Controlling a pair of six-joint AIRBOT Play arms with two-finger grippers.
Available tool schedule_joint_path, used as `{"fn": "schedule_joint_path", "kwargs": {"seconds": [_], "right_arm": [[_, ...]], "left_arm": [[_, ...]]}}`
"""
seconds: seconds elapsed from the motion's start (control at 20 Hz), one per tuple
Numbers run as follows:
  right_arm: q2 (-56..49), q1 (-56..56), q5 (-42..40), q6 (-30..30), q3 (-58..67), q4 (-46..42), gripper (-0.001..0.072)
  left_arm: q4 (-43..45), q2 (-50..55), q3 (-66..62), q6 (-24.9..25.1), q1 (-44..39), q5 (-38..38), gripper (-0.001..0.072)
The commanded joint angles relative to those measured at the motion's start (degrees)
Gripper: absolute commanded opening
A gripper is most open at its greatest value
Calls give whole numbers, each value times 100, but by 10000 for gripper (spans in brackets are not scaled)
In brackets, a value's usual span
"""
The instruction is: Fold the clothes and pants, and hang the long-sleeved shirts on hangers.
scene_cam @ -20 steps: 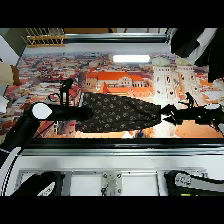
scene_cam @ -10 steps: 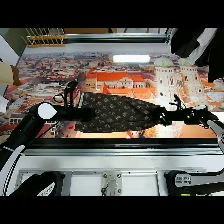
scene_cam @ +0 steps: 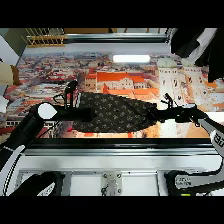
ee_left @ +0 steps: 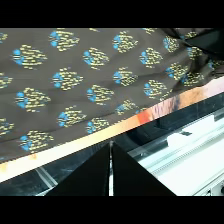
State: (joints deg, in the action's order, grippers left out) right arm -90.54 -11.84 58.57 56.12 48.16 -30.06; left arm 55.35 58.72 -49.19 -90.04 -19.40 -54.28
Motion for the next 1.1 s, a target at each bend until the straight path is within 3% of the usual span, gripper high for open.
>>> {"fn": "schedule_joint_path", "kwargs": {"seconds": [0.0, 0.25, 0.4, 0.7, 1.05], "right_arm": [[219, -140, -9, 35, 382, -321, 15], [890, -1659, -131, 1379, 2140, -1611, 15], [1235, -2874, -575, 2107, 2540, -1932, 15], [1633, -4642, -422, 3364, 2238, -3705, 14], [2081, -4868, 798, 3779, 728, -4092, 14]], "left_arm": [[7, 2, -2, -2, -2, 0, 9], [7, 2, -2, -2, -2, 4, 9], [7, 2, -2, -2, -2, 4, 9], [7, 4, -2, -2, -2, 68, 9], [7, 4, -2, -2, -2, 90, 9]]}}
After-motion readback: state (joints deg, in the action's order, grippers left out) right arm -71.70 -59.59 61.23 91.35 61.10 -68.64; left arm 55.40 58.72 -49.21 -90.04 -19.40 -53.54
